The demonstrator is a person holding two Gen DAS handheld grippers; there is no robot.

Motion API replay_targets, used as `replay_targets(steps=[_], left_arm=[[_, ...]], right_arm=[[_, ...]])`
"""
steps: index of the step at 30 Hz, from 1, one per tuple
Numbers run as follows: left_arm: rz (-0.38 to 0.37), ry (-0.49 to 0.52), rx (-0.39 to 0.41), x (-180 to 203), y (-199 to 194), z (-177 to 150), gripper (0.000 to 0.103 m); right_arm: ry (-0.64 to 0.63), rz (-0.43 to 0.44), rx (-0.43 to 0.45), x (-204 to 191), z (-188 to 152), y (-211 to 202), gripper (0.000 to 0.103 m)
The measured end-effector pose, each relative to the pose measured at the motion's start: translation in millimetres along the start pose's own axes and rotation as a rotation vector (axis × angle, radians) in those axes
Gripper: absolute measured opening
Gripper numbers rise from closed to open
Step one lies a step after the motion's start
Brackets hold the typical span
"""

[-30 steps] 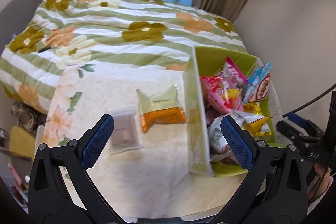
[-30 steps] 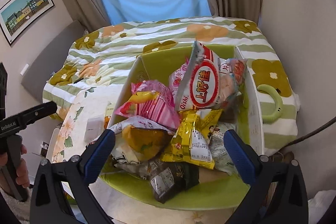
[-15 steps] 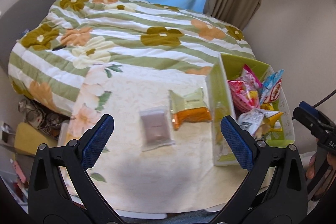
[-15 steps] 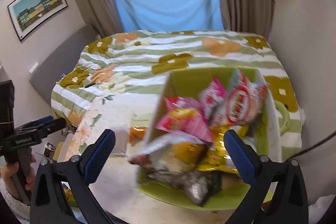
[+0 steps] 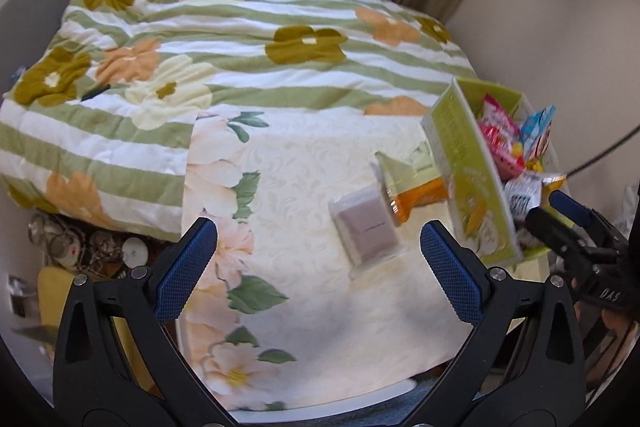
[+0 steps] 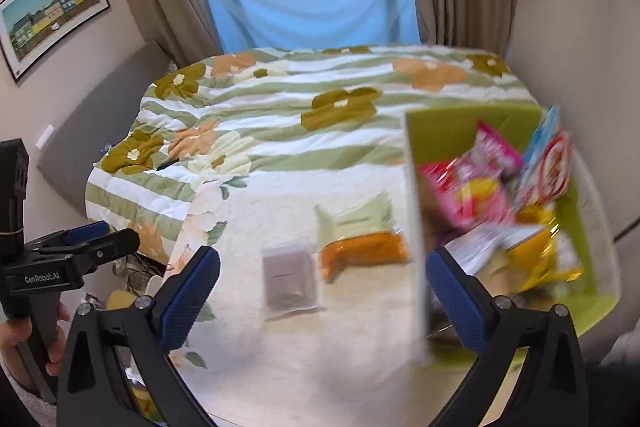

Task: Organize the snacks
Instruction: 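Move both grippers back toward the beige and orange bags on the table, then grasp the grey-purple pouch with the left gripper while the right grasps the beige-orange bag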

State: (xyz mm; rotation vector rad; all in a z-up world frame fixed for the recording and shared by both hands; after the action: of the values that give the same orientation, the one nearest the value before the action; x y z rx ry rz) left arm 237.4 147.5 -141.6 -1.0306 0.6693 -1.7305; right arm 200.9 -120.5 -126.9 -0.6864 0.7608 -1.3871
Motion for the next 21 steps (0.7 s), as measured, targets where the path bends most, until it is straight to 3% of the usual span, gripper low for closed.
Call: replay_targets(steps=[9, 16, 21], left_arm=[[-0.097, 0.028, -0.143, -26.8, 57.4, -3.6, 0.101], [-0.136, 0.025, -0.233, -11.7, 121.0, -3.6, 0.101], [-0.144, 0.048, -0.31, 10.0, 169.0, -7.2, 0.101]], right_arm=[[0.113, -0.061, -0.018, -27.7, -39.7, 37.6, 0.103], [0.081, -0.148, 0.0, -30.4, -71.2, 59.6, 0.103], [0.062, -0.166, -0.022, -29.1, -101.6, 77.7, 0.103]])
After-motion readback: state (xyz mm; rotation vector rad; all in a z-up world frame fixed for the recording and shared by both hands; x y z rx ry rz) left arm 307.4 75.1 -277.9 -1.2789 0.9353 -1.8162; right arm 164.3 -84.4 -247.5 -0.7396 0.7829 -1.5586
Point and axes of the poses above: each gripper's, at about its wrist camera, not at the fingertips, and y roughly the way its jaws point, x to its right, z to its top, the point moved 1 cm from there along y, roughly the way its jaws point, and after that the axes turned 8 degrees about -z, right-handed, at the moved point
